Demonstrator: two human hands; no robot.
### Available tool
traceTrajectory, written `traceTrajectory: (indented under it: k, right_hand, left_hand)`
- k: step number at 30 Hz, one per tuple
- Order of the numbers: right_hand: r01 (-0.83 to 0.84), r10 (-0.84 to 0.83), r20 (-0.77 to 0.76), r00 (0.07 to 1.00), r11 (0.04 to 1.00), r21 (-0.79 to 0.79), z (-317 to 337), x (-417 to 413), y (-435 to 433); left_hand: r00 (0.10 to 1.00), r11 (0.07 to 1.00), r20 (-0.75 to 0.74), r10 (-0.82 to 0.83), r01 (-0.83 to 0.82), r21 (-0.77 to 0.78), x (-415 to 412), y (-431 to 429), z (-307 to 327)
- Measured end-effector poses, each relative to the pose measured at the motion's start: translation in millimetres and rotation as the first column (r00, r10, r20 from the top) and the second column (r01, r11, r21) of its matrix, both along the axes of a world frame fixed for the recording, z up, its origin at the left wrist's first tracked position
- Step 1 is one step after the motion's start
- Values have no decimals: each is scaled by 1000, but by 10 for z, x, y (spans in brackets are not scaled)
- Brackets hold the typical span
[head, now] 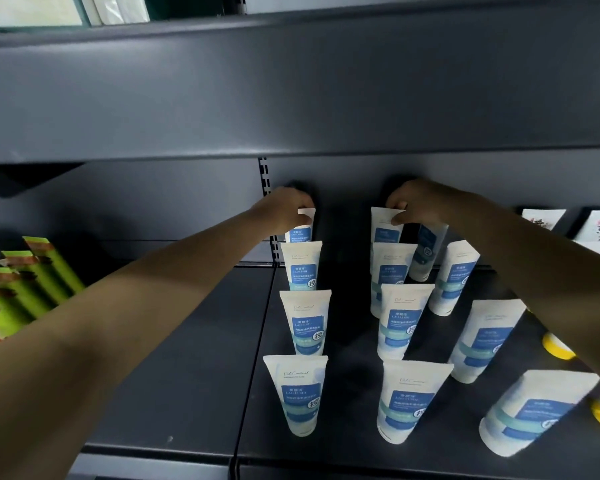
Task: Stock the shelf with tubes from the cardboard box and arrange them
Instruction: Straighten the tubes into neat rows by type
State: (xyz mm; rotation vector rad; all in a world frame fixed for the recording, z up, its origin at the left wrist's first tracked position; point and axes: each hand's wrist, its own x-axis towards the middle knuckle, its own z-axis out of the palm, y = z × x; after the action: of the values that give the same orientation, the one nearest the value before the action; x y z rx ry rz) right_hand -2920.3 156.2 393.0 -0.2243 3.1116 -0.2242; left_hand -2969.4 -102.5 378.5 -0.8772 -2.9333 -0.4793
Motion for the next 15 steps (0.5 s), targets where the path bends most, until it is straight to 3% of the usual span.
traceTrajectory:
  k: [6,15]
  right_hand:
    - [-22,17,-105,994,999,-44,0,-9,-26]
    - [-55,52,-51,997,997,-55,50,112,-57]
  left_hand:
    - [1000,1000,1,10,-10,-21,-28,38,-20]
    - [999,999,43,-2,4,-44,-49,-18,-30]
